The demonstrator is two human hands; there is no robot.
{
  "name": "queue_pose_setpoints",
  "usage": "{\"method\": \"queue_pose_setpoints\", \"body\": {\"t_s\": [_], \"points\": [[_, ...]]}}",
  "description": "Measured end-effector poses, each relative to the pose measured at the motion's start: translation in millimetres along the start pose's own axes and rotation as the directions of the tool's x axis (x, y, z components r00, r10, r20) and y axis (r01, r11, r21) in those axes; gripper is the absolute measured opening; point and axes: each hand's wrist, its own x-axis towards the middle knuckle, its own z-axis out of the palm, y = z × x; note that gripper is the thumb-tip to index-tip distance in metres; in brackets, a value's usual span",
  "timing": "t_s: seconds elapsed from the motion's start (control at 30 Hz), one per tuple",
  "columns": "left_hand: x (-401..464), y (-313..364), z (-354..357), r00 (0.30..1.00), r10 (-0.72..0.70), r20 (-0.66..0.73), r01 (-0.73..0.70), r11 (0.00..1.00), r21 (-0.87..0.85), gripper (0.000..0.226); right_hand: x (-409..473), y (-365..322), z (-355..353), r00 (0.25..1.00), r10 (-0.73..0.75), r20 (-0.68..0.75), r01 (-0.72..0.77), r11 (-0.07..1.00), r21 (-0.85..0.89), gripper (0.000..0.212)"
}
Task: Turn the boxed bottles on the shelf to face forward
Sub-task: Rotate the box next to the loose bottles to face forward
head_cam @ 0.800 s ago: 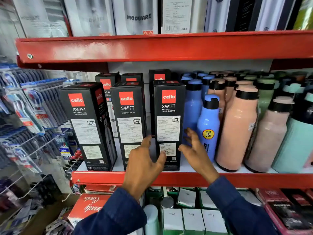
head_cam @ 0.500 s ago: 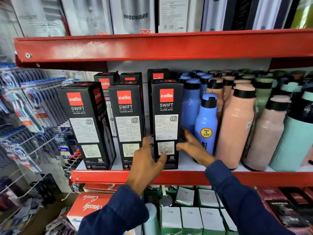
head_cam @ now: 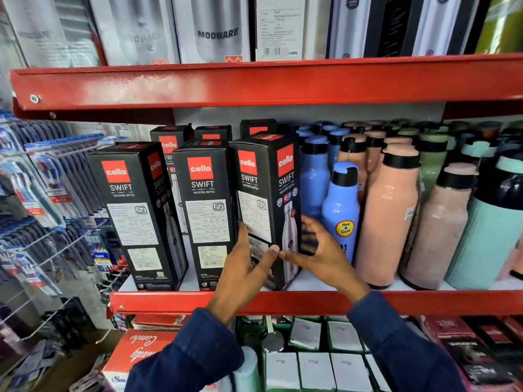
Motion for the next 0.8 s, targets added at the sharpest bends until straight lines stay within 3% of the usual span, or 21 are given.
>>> {"method": "queue_pose_setpoints", "body": {"t_s": [0.1, 0.27, 0.63, 0.8], "points": [[8.1, -9.5, 5.8, 0.999, 0.034, -0.004, -0.034, 0.999, -0.004, 0.087, -6.1, -0.7, 4.1, 0.995, -0.039, -0.087, 0.040, 0.999, 0.002, 0.065], [17.1, -20.9, 12.1, 0.998, 0.059, -0.001, -0.059, 0.998, -0.037, 0.073, -17.7, -2.0, 10.0, 0.972, -0.114, -0.207, 0.093, 0.990, -0.107, 0.038], [25.8, -37.4, 12.1, 1.000, 0.017, -0.013, -0.016, 0.998, 0.054, 0.044, -24.0, -0.1, 22.8, 0.941, -0.164, -0.295, 0.126, 0.982, -0.144, 0.033], [22.7, -34.0, 12.1, 1.000, -0.008, -0.011, 0.008, 0.999, 0.048, 0.044, -25.6, 1.0, 25.7, 0.942, -0.161, -0.294, 0.123, 0.982, -0.143, 0.033]]}}
